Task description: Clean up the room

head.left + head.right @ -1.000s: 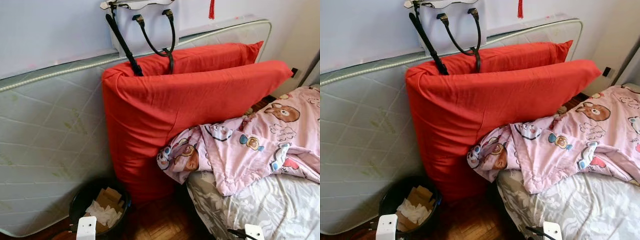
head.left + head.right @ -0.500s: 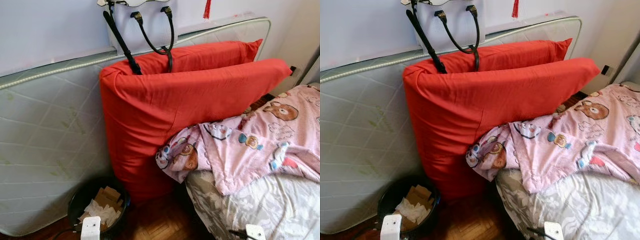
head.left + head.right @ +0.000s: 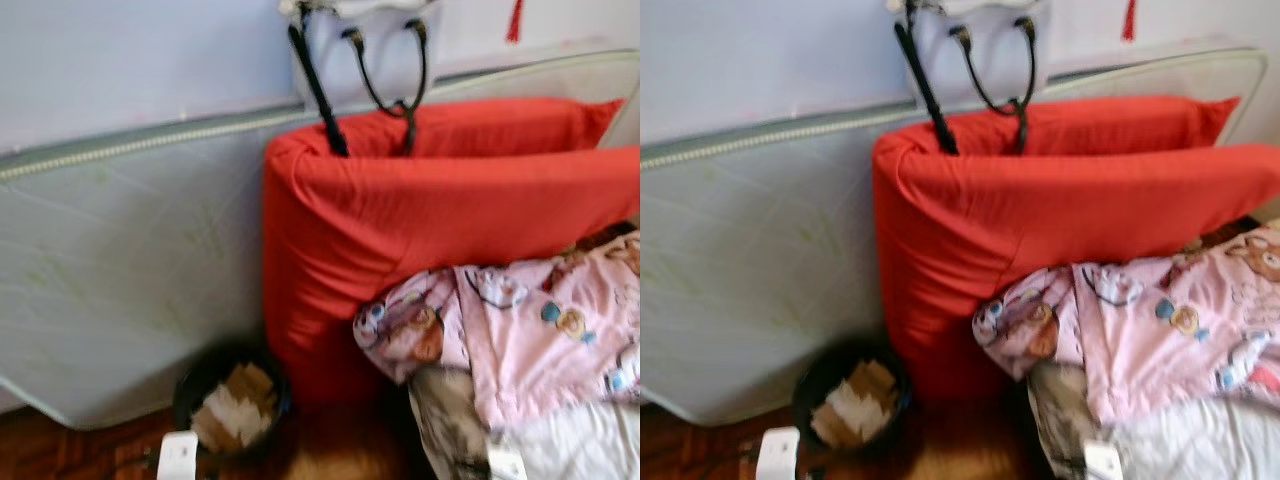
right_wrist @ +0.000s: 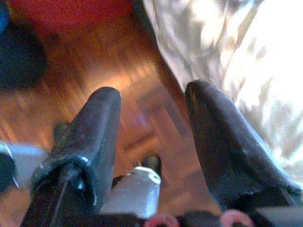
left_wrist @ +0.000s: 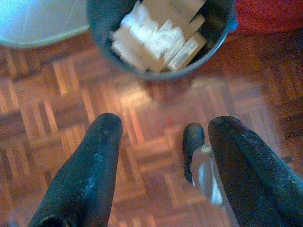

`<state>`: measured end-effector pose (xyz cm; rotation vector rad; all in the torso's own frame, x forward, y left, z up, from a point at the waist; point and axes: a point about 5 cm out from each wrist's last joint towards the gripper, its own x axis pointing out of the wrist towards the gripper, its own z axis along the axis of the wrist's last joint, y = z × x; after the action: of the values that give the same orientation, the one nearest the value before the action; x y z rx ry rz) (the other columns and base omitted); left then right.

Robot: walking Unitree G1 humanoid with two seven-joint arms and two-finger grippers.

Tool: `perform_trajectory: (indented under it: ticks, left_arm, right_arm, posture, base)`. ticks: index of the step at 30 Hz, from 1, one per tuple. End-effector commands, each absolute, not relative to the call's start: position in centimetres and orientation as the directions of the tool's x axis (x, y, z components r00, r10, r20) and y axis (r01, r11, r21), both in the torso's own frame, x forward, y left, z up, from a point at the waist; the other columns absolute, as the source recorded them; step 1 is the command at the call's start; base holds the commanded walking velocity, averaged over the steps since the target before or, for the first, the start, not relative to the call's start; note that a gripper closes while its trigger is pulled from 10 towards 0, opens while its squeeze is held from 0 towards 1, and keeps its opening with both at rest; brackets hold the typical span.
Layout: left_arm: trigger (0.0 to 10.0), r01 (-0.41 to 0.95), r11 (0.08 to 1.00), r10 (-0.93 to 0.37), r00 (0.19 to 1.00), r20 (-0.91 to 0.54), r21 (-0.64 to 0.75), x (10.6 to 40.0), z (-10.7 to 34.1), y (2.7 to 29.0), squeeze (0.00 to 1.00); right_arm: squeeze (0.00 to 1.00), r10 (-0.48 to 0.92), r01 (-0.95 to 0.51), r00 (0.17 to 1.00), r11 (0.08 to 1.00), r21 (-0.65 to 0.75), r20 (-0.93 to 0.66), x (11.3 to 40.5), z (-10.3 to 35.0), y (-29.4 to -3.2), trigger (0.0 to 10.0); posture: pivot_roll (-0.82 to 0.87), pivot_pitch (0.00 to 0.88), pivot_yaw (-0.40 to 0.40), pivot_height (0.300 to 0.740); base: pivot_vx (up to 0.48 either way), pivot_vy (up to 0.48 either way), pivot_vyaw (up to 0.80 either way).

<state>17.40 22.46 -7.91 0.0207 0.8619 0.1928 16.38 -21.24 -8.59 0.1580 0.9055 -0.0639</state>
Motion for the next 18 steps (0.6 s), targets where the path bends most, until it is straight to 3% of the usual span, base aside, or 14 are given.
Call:
perform_trajectory:
  ticks: [1, 5, 9, 14, 18]
  left_arm:
    - [10.0, -0.15, 0.986, 0.158, 0.641, -0.751, 0.079, 17.7, -7.9, 21.8, 0.0]
    - [10.0, -0.149, 0.986, 0.157, 0.644, -0.749, 0.079, 17.8, -7.9, 21.7, 0.0]
    - [10.0, -0.153, 0.986, 0.155, 0.647, -0.747, 0.073, 17.9, -7.9, 21.6, 0.0]
    - [10.0, -0.159, 0.985, 0.159, 0.661, -0.733, 0.071, 18.2, -7.7, 21.5, 0.0]
    - [10.0, -0.168, 0.983, 0.171, 0.684, -0.71, 0.074, 18.9, -7.3, 21.7, 0.0]
  right_arm:
    - [0.0, -0.021, 0.163, 0.591, 0.982, 0.094, -0.806, 15.1, -9.0, -22.1, 10.0]
    - [0.0, -0.025, 0.171, 0.595, 0.981, 0.096, -0.803, 15.1, -8.9, -22.2, 10.0]
    - [0.0, -0.032, 0.174, 0.594, 0.981, 0.09, -0.804, 15.1, -8.9, -22.3, 10.0]
    - [0.0, -0.034, 0.175, 0.608, 0.98, 0.092, -0.793, 15.2, -8.8, -22.3, 10.0]
    - [0.0, -0.026, 0.158, 0.635, 0.983, 0.097, -0.772, 15.5, -8.6, -22.3, 10.0]
  posture:
    - [0.02, 0.004, -0.002, 0.74]
    - [0.03, 0.005, -0.006, 0.74]
    - [0.03, 0.005, -0.009, 0.74]
    - [0.03, 0.004, -0.011, 0.74]
    - [0.03, 0.009, -0.009, 0.74]
  base:
    - [0.296, 0.0, 0.0]
    - [0.301, 0.0, 0.0]
    - [0.0, 0.0, 0.0]
    - [0.0, 0.0, -0.7]
    - [0.0, 0.0, 0.0]
